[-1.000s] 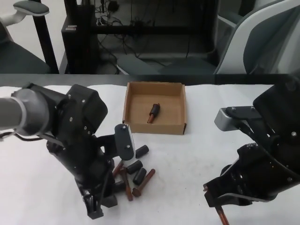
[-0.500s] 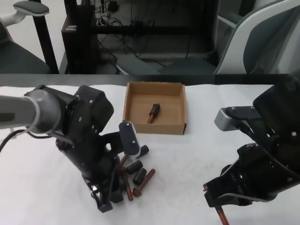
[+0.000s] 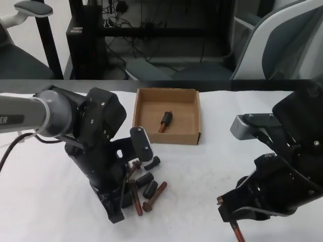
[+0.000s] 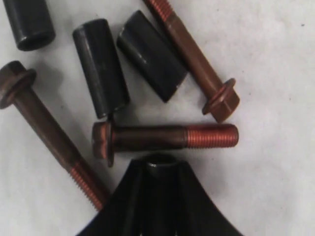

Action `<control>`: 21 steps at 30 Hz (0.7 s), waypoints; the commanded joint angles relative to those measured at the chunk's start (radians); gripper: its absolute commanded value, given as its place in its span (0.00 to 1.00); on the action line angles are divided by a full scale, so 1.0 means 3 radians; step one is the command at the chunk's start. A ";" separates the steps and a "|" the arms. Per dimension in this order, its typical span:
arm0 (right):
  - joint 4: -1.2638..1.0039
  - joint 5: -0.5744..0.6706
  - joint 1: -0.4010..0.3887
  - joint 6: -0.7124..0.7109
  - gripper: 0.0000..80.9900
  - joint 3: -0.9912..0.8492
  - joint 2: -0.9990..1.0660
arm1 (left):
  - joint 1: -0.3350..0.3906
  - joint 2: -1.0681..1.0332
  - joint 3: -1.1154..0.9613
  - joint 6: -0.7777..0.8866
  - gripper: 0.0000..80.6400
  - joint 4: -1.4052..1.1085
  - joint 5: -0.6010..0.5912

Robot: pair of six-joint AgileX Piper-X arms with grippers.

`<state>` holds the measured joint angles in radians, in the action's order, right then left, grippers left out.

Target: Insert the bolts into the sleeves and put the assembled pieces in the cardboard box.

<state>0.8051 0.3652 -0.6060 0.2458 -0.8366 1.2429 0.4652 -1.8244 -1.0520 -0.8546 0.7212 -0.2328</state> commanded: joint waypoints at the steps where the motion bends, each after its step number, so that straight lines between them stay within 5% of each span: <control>1: -0.0032 0.0052 0.0021 -0.0014 0.00 -0.0005 -0.0040 | 0.0009 -0.0067 0.0020 -0.0002 0.02 0.0344 0.0250; 8: -0.0030 0.0052 0.0021 0.0023 0.00 -0.0005 -0.0114 | 0.0009 0.0193 0.0029 0.0137 0.02 0.0612 0.0064; 21: -0.0668 0.0078 0.0021 0.0598 0.00 -0.0005 -0.0458 | 0.0042 0.1730 0.0040 0.0647 0.02 0.0655 -0.0738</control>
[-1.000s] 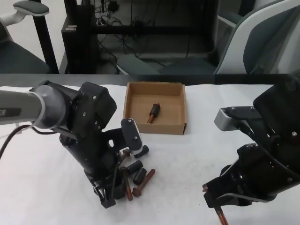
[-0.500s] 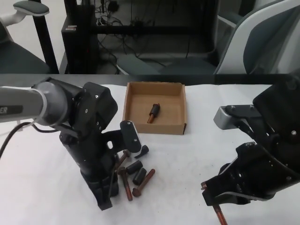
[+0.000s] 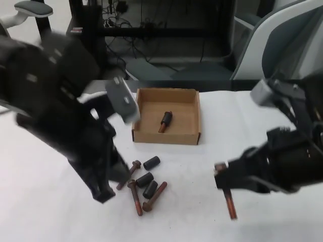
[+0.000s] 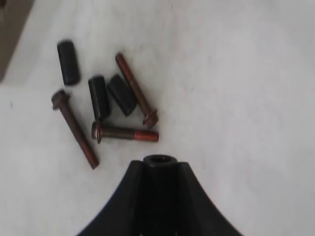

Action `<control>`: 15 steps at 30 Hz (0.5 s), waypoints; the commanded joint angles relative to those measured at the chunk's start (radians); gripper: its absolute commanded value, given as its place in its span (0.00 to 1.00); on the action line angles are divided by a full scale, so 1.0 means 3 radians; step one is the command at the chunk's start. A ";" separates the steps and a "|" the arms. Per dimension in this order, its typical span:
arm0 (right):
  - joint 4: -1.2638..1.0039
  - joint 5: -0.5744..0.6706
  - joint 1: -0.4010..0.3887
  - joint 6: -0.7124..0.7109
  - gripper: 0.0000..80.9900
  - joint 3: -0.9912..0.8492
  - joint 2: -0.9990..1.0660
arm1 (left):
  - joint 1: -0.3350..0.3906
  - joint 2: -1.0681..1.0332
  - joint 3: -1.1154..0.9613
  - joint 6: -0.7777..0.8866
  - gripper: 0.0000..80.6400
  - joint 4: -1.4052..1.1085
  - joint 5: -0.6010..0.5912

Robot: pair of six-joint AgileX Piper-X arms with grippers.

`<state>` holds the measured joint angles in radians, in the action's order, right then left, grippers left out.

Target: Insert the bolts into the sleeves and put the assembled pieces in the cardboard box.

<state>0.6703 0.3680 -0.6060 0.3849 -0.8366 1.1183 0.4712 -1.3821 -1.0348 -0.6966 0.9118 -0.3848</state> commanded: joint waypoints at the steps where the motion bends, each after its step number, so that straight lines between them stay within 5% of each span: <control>1: -0.0313 0.0076 0.0021 0.0223 0.00 -0.0005 -0.0043 | 0.0022 0.0373 -0.0017 0.0160 0.02 0.0020 -0.0304; 15: -0.1474 0.0101 0.0021 0.0894 0.00 -0.0005 -0.0043 | 0.0022 0.1438 0.0728 0.1100 0.02 -0.0785 -0.0918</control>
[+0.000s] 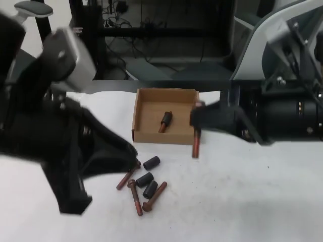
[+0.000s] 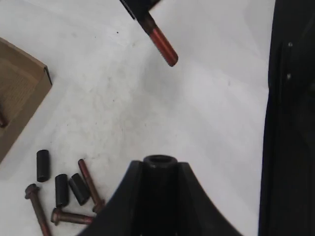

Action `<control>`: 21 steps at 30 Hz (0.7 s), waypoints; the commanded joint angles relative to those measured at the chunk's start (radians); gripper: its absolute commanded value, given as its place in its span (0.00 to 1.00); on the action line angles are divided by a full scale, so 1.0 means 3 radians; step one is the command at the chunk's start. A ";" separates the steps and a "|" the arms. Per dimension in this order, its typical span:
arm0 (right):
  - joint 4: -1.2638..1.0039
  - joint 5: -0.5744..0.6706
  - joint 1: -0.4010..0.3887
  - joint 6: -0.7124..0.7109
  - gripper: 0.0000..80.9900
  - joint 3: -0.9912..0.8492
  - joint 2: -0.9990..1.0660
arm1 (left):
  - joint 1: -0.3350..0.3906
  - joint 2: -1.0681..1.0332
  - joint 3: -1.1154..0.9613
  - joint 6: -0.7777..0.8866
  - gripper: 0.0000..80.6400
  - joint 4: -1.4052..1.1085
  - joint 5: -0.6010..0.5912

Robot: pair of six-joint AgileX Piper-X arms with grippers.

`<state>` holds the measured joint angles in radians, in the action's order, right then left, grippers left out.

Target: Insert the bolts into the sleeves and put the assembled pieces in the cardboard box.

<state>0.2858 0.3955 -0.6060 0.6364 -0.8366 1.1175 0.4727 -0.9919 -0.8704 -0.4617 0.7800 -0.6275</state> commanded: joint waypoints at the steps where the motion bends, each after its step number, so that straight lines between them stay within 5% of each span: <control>1: -0.0200 -0.0026 0.0021 0.0056 0.00 -0.0005 -0.0040 | 0.0017 0.0175 0.0281 0.0475 0.02 -0.0533 -0.0136; 9: -0.0433 -0.0279 0.0021 0.0028 0.00 0.0004 0.0060 | 0.0017 0.0164 0.1004 0.1649 0.02 -0.2146 -0.0138; 21: -0.1479 -0.0178 0.0021 0.0418 0.00 0.0004 0.0681 | 0.0008 -0.0253 0.1066 0.1989 0.02 -0.2845 0.0020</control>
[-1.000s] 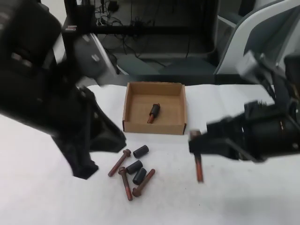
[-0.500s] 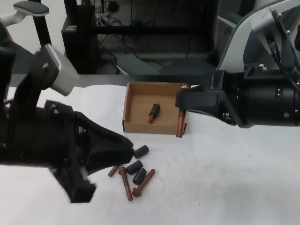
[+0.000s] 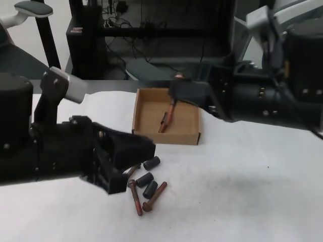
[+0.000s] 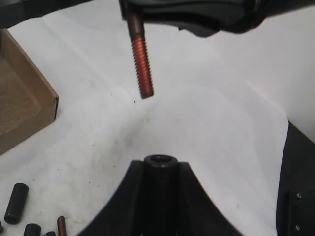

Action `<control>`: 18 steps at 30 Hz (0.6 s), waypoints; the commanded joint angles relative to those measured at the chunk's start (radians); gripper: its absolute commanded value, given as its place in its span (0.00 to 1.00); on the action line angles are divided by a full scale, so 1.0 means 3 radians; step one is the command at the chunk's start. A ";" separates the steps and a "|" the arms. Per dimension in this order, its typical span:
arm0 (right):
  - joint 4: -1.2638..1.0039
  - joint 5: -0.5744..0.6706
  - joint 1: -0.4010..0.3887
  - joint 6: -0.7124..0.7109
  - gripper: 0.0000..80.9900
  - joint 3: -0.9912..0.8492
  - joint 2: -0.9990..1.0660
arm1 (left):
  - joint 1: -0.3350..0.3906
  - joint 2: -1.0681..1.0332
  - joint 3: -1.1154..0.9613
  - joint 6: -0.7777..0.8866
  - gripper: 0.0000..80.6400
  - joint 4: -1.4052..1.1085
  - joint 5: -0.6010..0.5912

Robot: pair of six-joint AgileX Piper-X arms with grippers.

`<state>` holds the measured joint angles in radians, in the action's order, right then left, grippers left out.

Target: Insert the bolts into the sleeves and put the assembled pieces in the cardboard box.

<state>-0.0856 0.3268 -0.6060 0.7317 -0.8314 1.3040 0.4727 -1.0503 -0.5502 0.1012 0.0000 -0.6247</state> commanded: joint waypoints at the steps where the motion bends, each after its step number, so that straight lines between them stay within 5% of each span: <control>1: -0.0296 0.0058 0.0021 0.0125 0.00 -0.0022 0.0087 | 0.0008 -0.0094 -0.0001 0.0164 0.02 -0.0326 0.0011; 18: -0.0380 0.0107 0.0021 0.0173 0.00 -0.0127 0.0120 | 0.0008 -0.0213 -0.0001 0.0338 0.02 -0.0665 0.0077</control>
<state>-0.1710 0.3506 -0.6060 0.7720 -0.8557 1.3448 0.4727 -1.1150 -0.5502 0.2020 -0.1765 -0.6175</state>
